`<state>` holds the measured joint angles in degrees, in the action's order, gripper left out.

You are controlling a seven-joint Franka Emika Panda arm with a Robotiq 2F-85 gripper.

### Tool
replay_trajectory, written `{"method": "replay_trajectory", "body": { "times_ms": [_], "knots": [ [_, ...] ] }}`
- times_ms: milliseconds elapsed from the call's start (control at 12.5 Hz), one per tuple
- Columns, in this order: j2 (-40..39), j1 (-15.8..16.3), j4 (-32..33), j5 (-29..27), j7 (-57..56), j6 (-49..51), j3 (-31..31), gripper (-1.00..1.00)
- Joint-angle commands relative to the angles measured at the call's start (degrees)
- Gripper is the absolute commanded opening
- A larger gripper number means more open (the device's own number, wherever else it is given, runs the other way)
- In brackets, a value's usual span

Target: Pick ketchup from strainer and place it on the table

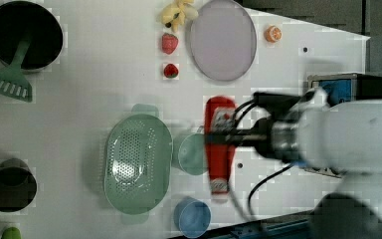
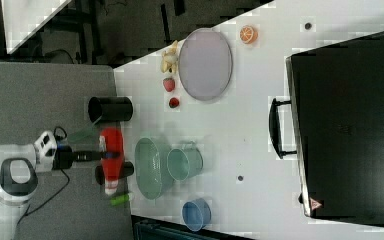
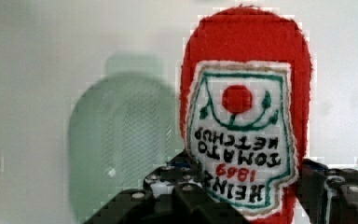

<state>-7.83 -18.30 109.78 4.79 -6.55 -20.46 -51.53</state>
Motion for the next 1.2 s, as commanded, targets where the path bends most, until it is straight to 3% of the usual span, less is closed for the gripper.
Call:
{"method": "replay_trajectory", "body": {
  "times_ms": [80, 400, 640, 880, 1200],
  "knots": [
    [2.40, -6.97, -2.15, 0.00, -12.93, 0.28, 5.42, 0.13],
    [2.76, -10.12, -1.99, 0.00, -25.04, 0.15, 13.72, 0.13],
    [2.42, -10.92, -0.06, 0.00, -26.81, -0.10, 20.30, 0.13],
    [2.39, -10.99, 4.96, 0.00, -26.98, -4.63, 25.13, 0.13],
    [1.70, -10.99, 15.62, -0.01, -26.92, -18.35, 27.24, 0.13]
  ]
}}
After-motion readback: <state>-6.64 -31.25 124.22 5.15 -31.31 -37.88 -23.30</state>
